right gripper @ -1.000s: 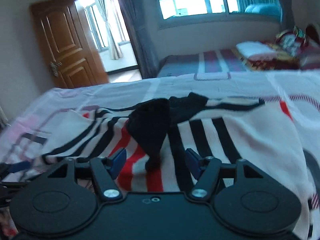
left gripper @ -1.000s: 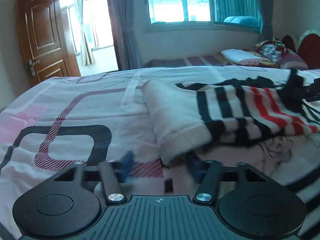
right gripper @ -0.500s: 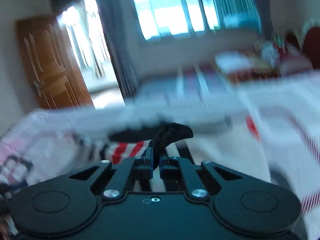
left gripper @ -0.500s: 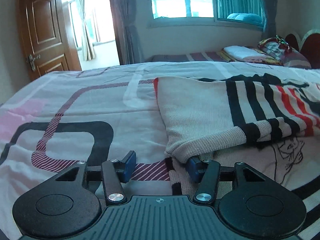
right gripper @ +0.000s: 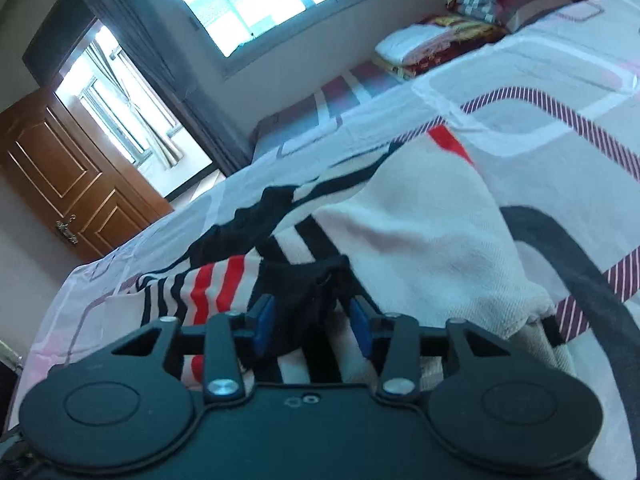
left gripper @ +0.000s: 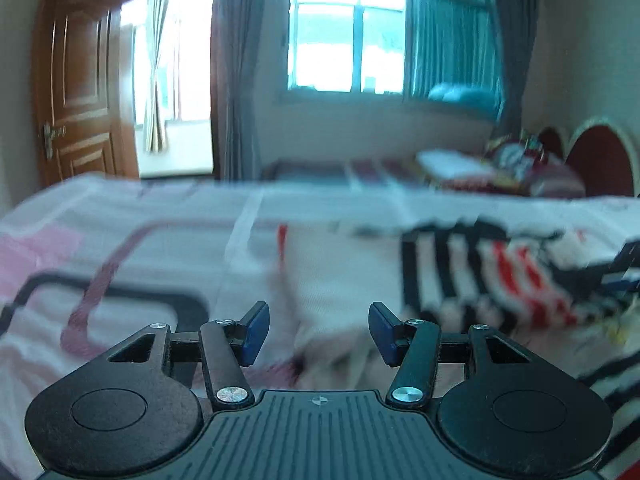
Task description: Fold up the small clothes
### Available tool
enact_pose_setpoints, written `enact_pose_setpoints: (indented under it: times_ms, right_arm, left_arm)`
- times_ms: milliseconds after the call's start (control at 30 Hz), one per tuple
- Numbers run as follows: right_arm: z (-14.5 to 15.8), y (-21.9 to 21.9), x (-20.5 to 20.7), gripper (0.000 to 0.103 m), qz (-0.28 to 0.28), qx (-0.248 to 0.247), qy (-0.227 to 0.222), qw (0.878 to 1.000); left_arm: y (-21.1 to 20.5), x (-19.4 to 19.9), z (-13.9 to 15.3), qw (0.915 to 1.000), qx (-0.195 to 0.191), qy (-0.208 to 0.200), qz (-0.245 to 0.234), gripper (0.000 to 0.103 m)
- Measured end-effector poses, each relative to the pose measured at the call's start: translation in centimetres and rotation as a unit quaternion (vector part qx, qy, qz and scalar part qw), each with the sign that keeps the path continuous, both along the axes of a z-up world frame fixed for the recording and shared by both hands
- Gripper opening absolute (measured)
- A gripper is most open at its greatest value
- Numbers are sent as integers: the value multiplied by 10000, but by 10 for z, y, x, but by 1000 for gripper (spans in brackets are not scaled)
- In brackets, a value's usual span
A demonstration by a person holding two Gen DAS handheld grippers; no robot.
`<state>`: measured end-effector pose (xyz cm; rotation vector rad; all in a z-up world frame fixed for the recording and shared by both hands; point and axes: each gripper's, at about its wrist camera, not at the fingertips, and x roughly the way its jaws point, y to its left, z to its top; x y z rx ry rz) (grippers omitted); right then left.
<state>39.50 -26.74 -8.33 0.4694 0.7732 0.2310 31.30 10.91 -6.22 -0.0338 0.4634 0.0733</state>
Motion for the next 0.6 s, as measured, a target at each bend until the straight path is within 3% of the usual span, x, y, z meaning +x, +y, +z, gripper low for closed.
enact_pose_setpoints:
  times_ms: [67, 167, 233, 400, 533, 600]
  right_arm:
    - [-5, 4, 6, 44, 45, 3, 109, 9999]
    - [-6, 12, 6, 37, 173, -174, 107, 9996]
    - [-7, 19, 6, 5, 293, -379, 62, 9988]
    - [18, 23, -18, 5, 534, -715, -552, 9945]
    - [-3, 23, -8, 5, 512, -915, -147, 9944]
    - [-5, 24, -11, 5, 546, -956, -171, 9938]
  left_arm:
    - [-8, 15, 4, 9998, -104, -12, -164, 55]
    - [-24, 54, -17, 9957, 38, 772, -505, 55]
    - [-32, 65, -33, 9918, 264, 1127, -548, 55]
    - [-30, 60, -36, 9931, 363, 1002, -498, 55]
    - [-29, 69, -40, 9913, 496, 1089, -539, 55]
    - [-27, 70, -41, 9912, 524, 1057, -598, 55]
